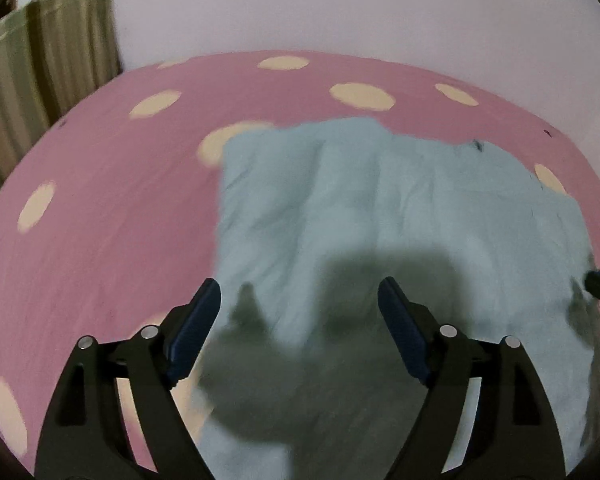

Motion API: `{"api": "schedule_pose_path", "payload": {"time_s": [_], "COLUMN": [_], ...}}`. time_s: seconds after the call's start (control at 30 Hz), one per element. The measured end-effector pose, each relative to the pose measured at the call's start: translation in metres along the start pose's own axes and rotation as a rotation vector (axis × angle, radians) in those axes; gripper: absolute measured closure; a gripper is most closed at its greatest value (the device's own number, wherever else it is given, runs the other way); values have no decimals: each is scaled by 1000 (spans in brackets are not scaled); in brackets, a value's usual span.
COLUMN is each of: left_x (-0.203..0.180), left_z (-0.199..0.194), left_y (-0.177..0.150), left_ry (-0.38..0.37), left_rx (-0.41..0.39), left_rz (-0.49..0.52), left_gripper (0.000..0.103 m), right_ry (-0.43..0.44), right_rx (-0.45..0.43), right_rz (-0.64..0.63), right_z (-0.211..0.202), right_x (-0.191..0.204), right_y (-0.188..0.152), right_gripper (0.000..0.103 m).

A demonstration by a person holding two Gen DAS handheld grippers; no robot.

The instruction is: Fold large clothes

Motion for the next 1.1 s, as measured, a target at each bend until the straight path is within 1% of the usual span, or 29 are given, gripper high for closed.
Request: {"api": "schedule_pose_path", "payload": {"time_s": [0.03, 0.07, 0.13, 0.23, 0.33, 0.4, 0.53, 0.67, 0.73, 0.8, 0.87, 0.93, 0.97, 1.03, 1.1], "left_x": [9, 24, 46, 69, 81, 84, 77, 65, 60, 61, 60, 60, 61, 58, 56], "left_z": [-5, -13, -27, -47, -66, -77, -92, -100, -103, -104, -105, -106, -110, -111, -110], "left_y": [-11, -31, -64, -102, -137, -153, -172, -186, -189, -192, -193, -194, -200, -201, -202], "left_ry": [-2, -7, -25, -50, -114, -159, -178, -199, -207, -212, -229, -252, -261, -274, -276], "left_rx": [19, 49, 90, 126, 162, 168, 164, 172, 172, 169, 166, 164, 160, 156, 152], "left_rz": [-11, -37, -90, -156, -217, -229, -160, -114, -102, -110, -124, -137, -137, -129, -122], "left_gripper": [22, 22, 22, 22, 22, 22, 22, 23, 28, 34, 38, 42, 44, 47, 52], "right_ry": [-7, -11, -28, -37, -35, -24, 11, 34, 44, 49, 56, 63, 65, 77, 90], "right_rx": [6, 11, 32, 70, 96, 105, 108, 105, 98, 94, 94, 97, 98, 104, 107], "right_rz": [4, 5, 22, 67, 100, 116, 151, 169, 168, 158, 152, 149, 147, 149, 153], "right_z": [-12, -19, -38, -58, -73, -83, -92, -98, -102, -105, -108, -111, -113, -114, -116], "right_x": [-8, -14, -32, -55, -69, -73, -74, -74, -72, -69, -67, -66, -66, -65, -63], "right_y": [-16, -26, -60, -108, -146, -166, -187, -200, -204, -207, -211, -215, -217, -220, -223], "right_gripper": [38, 37, 37, 37, 37, 37, 37, 37, 37, 37, 38, 42, 47, 52, 60]}}
Point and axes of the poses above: each gripper's, at about its wrist camera, not at the fingertips, and z roughly the way its jaws point, x to its left, y to its top, the point moved 9 cm from there along z, roughly the way its jaws point, and after that the axes turned 2 degrees about -z, right-handed, at the moved point
